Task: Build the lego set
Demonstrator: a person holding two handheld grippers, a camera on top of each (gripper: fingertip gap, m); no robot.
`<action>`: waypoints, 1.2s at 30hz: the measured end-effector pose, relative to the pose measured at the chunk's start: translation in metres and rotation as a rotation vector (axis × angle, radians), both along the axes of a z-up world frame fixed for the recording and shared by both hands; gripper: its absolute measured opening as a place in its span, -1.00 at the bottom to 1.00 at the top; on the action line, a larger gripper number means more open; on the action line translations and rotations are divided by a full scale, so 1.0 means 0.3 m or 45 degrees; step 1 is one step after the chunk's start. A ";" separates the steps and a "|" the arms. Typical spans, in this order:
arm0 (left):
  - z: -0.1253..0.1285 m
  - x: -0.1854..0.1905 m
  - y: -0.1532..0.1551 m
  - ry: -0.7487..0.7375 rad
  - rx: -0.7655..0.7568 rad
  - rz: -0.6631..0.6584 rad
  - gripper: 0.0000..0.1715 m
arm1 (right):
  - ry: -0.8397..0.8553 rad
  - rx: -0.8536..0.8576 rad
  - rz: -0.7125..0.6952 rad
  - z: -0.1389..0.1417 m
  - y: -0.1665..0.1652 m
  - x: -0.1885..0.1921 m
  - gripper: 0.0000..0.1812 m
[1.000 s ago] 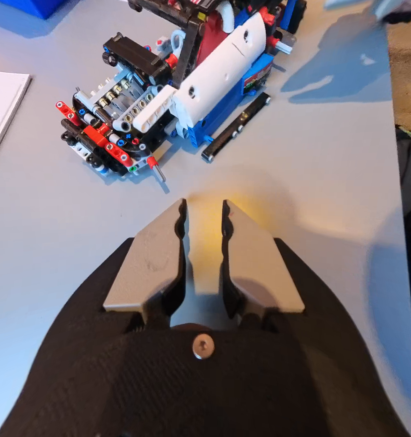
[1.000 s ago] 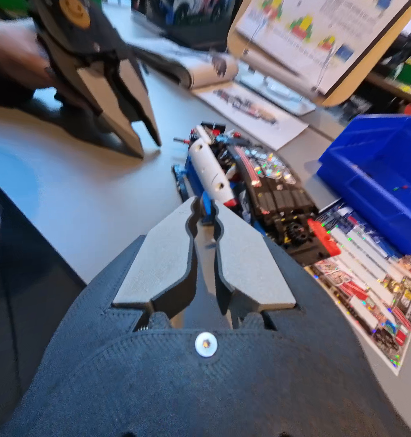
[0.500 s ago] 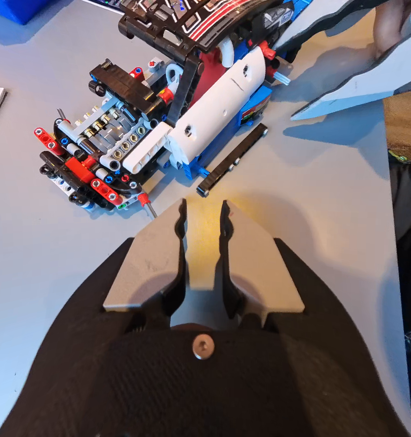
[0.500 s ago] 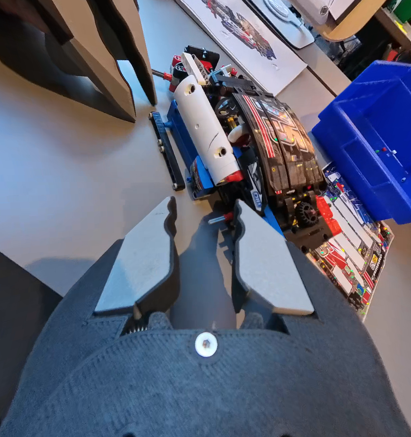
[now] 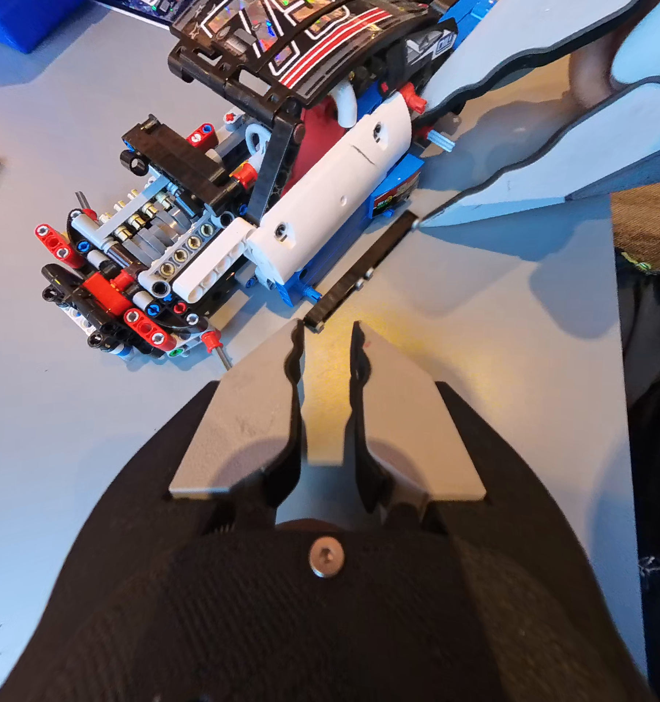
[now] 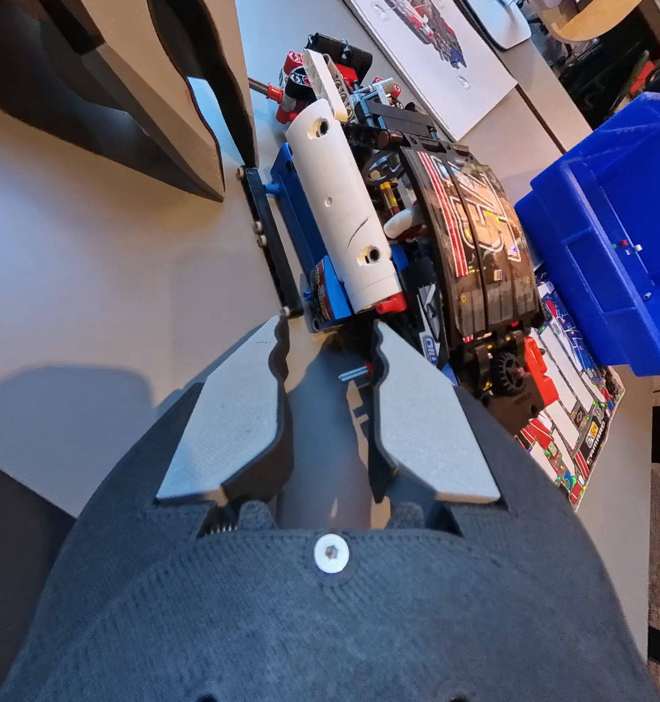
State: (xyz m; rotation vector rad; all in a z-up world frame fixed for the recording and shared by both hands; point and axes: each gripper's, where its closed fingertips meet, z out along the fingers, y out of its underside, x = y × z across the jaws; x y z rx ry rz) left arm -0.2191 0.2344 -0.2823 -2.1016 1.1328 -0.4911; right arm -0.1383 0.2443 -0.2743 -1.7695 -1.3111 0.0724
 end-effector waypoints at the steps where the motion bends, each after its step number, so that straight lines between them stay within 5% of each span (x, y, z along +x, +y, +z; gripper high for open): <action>1: 0.000 0.003 -0.001 -0.002 -0.002 -0.002 -0.75 | 0.003 -0.007 0.004 0.000 -0.001 -0.002 -0.54; 36: -0.001 0.016 0.018 -0.008 -0.011 0.014 -0.88 | 0.024 -0.039 0.015 0.000 0.007 -0.007 -0.63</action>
